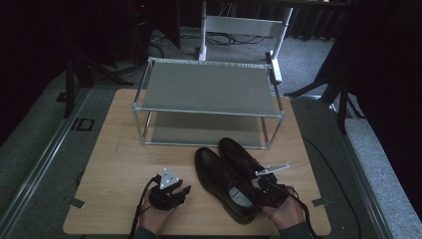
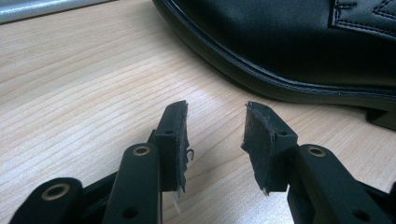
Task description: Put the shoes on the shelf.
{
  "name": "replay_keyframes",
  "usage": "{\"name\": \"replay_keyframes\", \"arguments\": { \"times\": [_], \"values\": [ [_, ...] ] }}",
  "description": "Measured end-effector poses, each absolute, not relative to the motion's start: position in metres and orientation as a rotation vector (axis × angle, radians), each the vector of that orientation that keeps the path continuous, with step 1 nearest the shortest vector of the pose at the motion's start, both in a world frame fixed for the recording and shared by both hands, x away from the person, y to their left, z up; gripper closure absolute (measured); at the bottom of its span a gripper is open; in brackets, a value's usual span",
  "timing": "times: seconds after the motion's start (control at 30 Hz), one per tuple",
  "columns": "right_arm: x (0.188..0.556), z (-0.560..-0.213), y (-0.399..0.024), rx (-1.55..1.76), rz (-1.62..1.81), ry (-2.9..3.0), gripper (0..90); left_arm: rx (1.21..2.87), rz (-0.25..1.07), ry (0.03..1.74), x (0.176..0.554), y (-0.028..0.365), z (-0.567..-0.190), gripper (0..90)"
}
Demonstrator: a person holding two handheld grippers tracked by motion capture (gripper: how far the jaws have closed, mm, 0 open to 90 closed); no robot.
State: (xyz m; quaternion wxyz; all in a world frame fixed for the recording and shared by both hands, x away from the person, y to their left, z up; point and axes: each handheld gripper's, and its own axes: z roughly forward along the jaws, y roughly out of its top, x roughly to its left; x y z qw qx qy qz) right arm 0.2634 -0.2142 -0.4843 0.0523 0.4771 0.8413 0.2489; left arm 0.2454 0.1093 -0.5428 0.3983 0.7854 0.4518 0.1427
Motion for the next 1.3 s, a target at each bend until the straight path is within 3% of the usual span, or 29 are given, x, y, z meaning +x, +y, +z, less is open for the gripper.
{"name": "replay_keyframes", "arguments": {
  "times": [1.3],
  "values": [
    [0.2598,-0.4887,-0.218,1.396,0.833,2.505,81.0,1.983,0.361,1.151,0.2461,0.1103,-0.5433,60.4]
  ]
}}
